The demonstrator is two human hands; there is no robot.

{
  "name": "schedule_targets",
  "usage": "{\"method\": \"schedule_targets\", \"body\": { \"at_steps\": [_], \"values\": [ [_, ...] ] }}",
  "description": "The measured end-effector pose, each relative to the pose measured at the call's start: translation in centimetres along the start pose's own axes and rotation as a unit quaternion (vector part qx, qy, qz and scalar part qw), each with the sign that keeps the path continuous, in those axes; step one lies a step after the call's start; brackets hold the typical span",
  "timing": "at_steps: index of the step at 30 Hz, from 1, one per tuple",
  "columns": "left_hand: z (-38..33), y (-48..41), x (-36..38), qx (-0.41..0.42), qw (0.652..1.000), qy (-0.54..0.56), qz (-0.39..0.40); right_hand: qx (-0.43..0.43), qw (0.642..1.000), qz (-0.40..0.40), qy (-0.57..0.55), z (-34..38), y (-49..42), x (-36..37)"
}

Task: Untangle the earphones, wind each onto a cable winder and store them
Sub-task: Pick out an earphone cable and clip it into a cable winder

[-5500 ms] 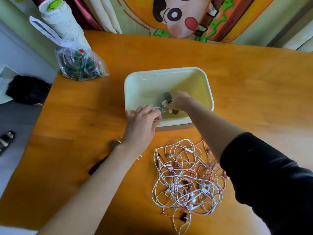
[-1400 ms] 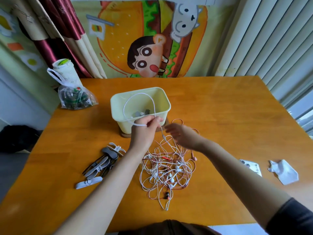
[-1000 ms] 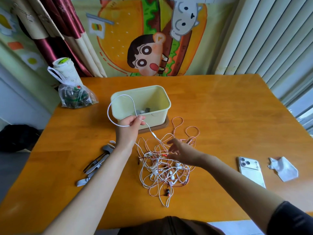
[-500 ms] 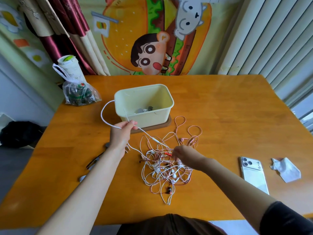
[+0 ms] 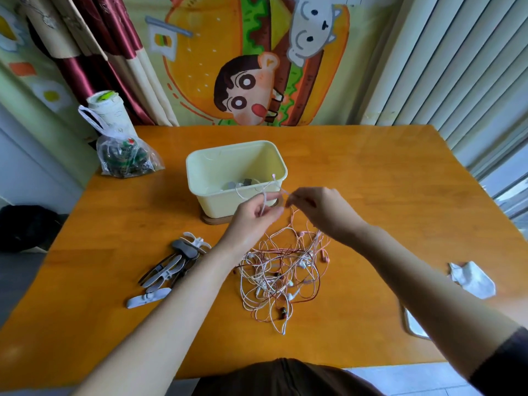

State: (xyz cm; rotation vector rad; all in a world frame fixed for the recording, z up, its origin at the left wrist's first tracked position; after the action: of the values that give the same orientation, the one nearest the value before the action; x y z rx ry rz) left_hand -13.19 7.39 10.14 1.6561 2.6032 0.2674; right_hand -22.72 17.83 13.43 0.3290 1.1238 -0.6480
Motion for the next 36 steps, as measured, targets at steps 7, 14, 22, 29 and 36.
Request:
{"method": "schedule_targets", "body": {
  "at_steps": [7, 14, 22, 29, 36],
  "values": [
    [1.0, 0.6, 0.0, -0.026, 0.999, -0.039, 0.002, -0.026, 0.999, 0.027, -0.020, 0.8, 1.0, 2.1],
    [-0.3, 1.4, -1.0, 0.019, 0.988, 0.095, -0.125, -0.013, 0.992, 0.089, -0.086, 1.5, 2.7, 5.6],
    [-0.3, 1.5, -3.2, 0.053, 0.968, 0.147, -0.199, 0.103, 0.982, 0.155, -0.032, -4.2, 3.7, 8.5],
    [1.4, 0.6, -3.0, -0.017, 0.980, 0.112, -0.163, 0.098, 0.993, -0.033, -0.060, -3.5, 1.4, 1.1],
    [0.7, 0.8, 0.4, -0.040, 0.988, 0.124, -0.083, 0.035, 0.998, -0.046, -0.011, 0.4, 0.5, -1.3]
  ]
}}
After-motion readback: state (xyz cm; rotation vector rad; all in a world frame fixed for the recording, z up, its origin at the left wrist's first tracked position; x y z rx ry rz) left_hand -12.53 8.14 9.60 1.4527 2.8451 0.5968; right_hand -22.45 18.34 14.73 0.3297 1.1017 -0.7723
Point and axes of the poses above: each hand's wrist, its own y-axis away from the middle knuckle, its own x-axis out of the palm, z = x × y, the point moved 6 cm from there along -y, towards the middle knuckle, and after that the axes turned 11 degrees about y, right-handed, at the moved point
